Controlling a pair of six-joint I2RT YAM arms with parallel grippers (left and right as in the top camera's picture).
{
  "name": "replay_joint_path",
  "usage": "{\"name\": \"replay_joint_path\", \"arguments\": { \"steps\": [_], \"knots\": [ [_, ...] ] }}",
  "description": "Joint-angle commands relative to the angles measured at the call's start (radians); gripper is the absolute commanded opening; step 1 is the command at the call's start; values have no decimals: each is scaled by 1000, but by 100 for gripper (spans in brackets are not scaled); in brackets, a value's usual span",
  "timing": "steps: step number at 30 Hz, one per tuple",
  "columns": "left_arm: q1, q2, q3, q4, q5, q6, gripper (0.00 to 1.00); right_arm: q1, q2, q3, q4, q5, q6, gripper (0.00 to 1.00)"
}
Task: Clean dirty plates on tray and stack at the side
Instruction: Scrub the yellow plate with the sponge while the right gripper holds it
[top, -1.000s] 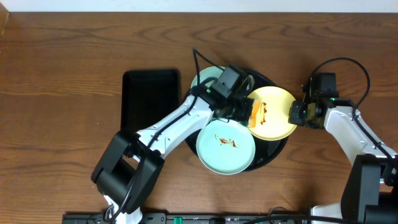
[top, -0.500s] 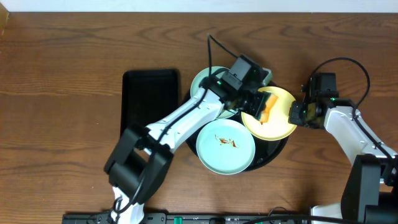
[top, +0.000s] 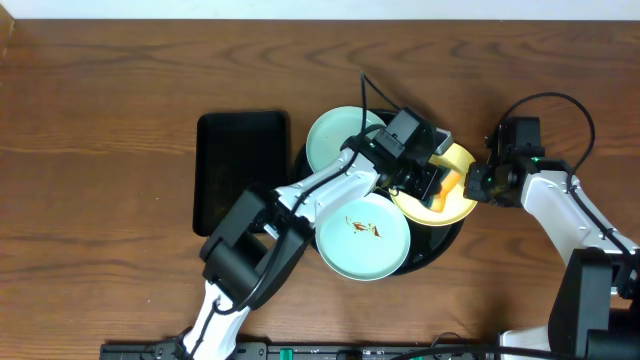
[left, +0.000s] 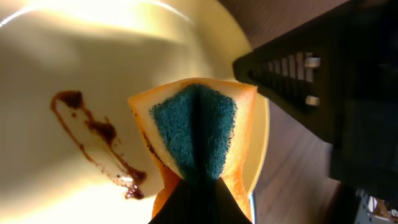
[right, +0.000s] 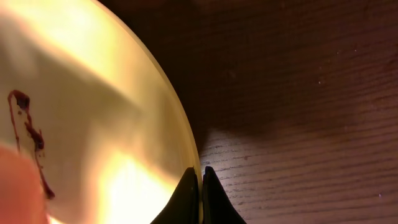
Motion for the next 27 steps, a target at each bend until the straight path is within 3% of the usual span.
{"name": "replay_joint_path", "arguments": {
  "steps": [1, 7, 17, 27],
  "knots": [
    [-2, 23, 15, 19, 8, 7, 8, -19, 4, 9, -9, 7, 0, 1],
    [-2, 70, 15, 37, -36, 7, 7, -19, 4, 9, -16, 7, 0, 1],
    [2, 81, 15, 43, -349, 6, 8, -19, 4, 9, -31, 7, 0, 1],
    [49, 61, 15, -4, -353, -5, 8, -19, 4, 9, -36, 8, 0, 1]
  ]
}}
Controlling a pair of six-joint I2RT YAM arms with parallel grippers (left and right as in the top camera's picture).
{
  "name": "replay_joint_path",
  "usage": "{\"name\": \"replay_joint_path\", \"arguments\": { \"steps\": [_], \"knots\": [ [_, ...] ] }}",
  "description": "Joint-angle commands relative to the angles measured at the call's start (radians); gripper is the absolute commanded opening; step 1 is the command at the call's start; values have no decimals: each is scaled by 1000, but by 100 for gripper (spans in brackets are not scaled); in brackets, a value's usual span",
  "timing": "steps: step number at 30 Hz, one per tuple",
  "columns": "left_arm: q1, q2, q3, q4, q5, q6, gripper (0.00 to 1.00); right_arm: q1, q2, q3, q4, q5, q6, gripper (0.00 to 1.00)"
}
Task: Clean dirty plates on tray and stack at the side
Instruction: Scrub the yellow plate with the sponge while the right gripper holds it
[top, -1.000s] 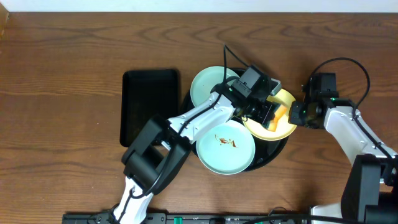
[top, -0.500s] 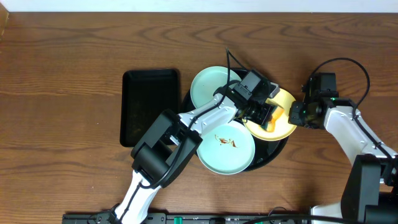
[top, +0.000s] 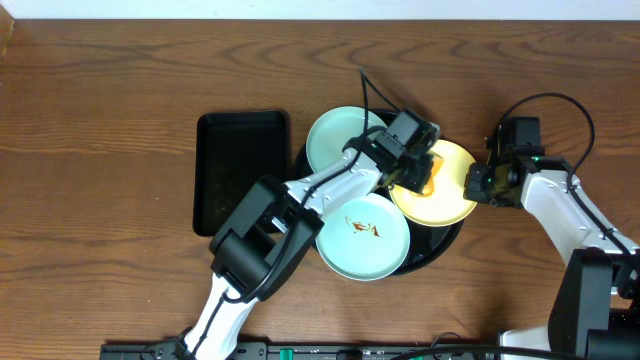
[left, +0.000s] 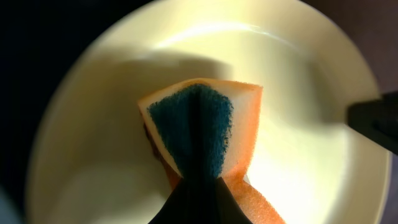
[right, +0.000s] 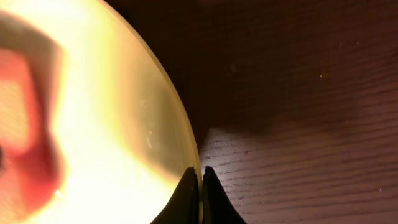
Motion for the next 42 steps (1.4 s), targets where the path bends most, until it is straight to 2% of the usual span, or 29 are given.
{"name": "replay_joint_path", "arguments": {
  "steps": [1, 14, 21, 23, 24, 26, 29, 34, 38, 42],
  "knots": [
    [42, -10, 0, -48, -101, 2, 7, -19, 4, 5, -15, 10, 0, 1],
    [74, -262, 0, -330, -140, 18, 7, -19, 4, 5, 17, 13, 0, 1],
    [154, -301, 0, -425, -146, 18, 7, -19, 4, 5, 32, 13, 0, 2],
    [175, -301, 0, -451, -147, 18, 7, -19, 4, 5, 38, 13, 0, 12],
    [183, -301, 0, -464, -146, 18, 7, -19, 4, 5, 42, 13, 0, 23],
    [196, -301, 0, -481, -146, 18, 7, -19, 5, 5, 45, 13, 0, 27],
    [198, -301, 0, -483, -139, 18, 7, -17, 5, 3, 44, 11, 1, 23],
    [168, -299, -3, -417, 9, 68, 7, -3, 5, -16, 58, -6, 0, 20],
    [120, -296, -25, -332, 8, 98, 7, 9, 5, -41, 80, -6, 1, 19],
    [85, -265, -28, -264, 8, 109, 8, 9, 5, -47, 78, -5, 1, 12]
  ]
}}
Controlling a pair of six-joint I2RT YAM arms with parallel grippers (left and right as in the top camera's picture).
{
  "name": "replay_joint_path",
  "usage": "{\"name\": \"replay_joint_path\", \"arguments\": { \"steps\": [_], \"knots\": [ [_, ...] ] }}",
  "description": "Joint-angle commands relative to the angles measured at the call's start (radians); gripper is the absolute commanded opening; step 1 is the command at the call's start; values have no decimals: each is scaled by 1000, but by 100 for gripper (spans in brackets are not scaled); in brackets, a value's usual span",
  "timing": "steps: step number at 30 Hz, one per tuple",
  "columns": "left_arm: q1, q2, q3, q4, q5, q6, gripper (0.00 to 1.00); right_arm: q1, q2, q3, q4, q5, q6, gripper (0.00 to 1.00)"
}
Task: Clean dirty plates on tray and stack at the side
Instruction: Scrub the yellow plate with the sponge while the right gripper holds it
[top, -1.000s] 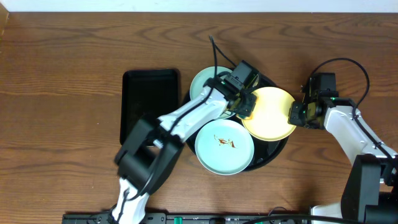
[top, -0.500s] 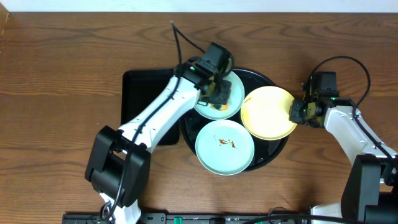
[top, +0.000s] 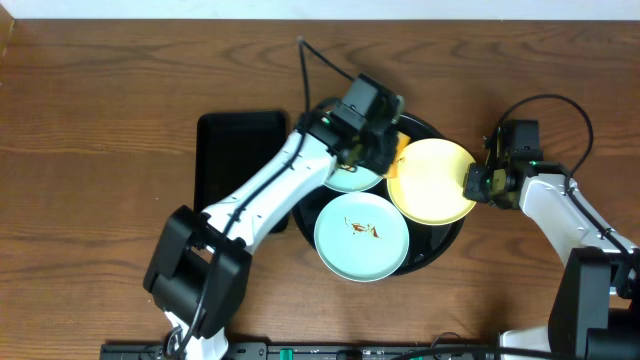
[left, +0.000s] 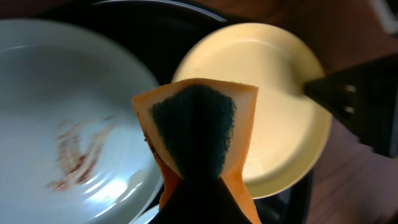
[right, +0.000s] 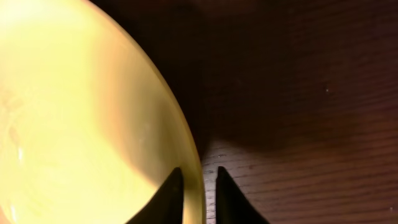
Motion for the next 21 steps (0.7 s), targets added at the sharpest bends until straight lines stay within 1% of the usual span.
{"name": "replay_joint_path", "arguments": {
  "steps": [1, 2, 3, 11, 16, 17, 19, 21],
  "knots": [
    [-27, 44, -9, 51, 24, 37, 8, 8, 5, -13, -3, 0, 4, 9],
    [-34, 56, -9, 69, 24, 37, 8, 8, 5, -13, -6, 0, 4, 6],
    [-40, 72, -9, 87, 24, 37, 8, 8, 5, -13, -7, 0, 5, 2],
    [-90, 192, -9, 225, 21, 36, 8, 8, 5, -14, -17, 0, 12, 1],
    [-92, 235, -9, 272, 11, 36, 8, 8, 5, -14, -24, 0, 11, 1],
    [-92, 240, -9, 274, -21, 36, 8, 8, 5, -14, -25, 0, 11, 1],
    [-92, 246, -9, 262, -130, 36, 8, 8, 5, -14, -27, 0, 11, 1],
    [-92, 252, -9, 257, -192, 35, 8, 8, 5, -14, -29, -1, 11, 1]
  ]
}}
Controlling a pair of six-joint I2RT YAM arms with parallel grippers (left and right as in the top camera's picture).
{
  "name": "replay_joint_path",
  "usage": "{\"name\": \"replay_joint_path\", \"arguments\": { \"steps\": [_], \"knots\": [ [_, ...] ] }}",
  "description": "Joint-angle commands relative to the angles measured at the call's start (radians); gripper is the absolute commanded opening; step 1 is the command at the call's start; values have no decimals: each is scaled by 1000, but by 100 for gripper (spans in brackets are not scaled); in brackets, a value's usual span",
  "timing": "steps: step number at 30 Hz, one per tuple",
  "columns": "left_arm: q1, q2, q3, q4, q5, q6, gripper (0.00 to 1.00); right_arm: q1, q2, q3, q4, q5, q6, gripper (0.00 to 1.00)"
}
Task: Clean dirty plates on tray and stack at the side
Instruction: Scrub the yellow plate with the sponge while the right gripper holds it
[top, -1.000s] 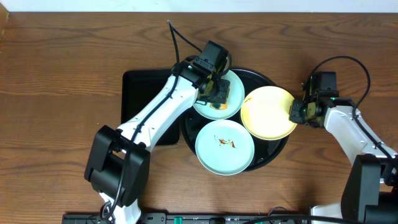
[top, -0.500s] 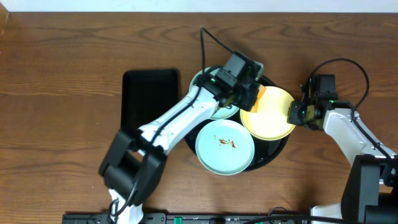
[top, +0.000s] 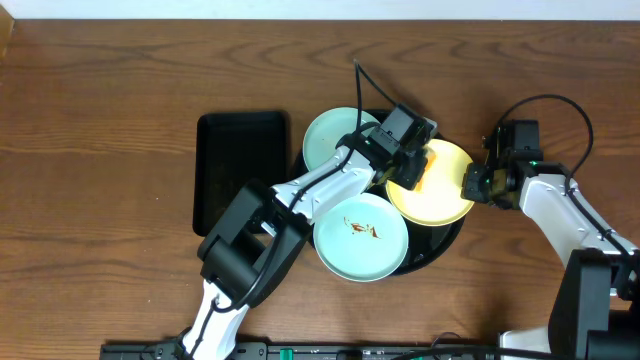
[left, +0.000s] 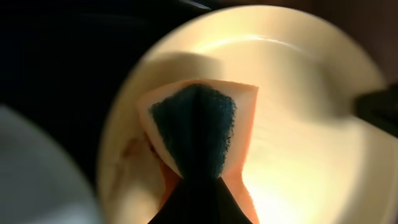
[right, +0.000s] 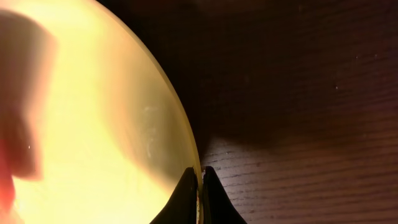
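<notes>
A yellow plate (top: 440, 190) lies at the right of the round black tray (top: 440, 243). My left gripper (top: 411, 168) is shut on an orange sponge (left: 196, 134) with a blue-green scrub face, pressed on the plate (left: 298, 112) near its left side. My right gripper (top: 470, 186) is shut on the plate's right rim (right: 194, 163), the fingers (right: 200, 177) pinching it. The plate's face (right: 93, 124) looks clean apart from a faint smudge by its left edge. A pale green plate (top: 362, 237) with orange-brown smears lies at the tray's front.
A second pale green plate (top: 328, 135) sits at the tray's back left, partly under my left arm. A black rectangular tray (top: 240, 170) lies to the left on the wooden table (top: 100, 120). Cables run by both arms.
My left gripper with the sponge has come from over the back green plate down onto the yellow plate. My right gripper, open about the rim before, is now shut on it.
First the sponge rested on the yellow plate beside a brown sauce streak, with my right gripper pinching the rim. Then the sponge was at the plate's middle and the streak was gone. Later the sponge was away over the green plate with the right jaws open; now both are back.
</notes>
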Motion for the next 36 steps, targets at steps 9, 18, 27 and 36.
{"name": "replay_joint_path", "arguments": {
  "steps": [9, 18, 27, 36],
  "knots": [
    [11, 42, -6, -11, -147, 21, 8, 6, 9, -14, -19, 19, 7, 1],
    [16, 39, 12, -16, -272, -39, 8, 6, 9, -14, -24, 19, 7, 1],
    [18, -48, 18, -18, -353, -48, 8, 6, 9, -14, -24, 19, 7, 1],
    [19, -167, 18, -122, -353, -60, 8, 6, 9, -14, -23, 52, 7, 1]
  ]
}}
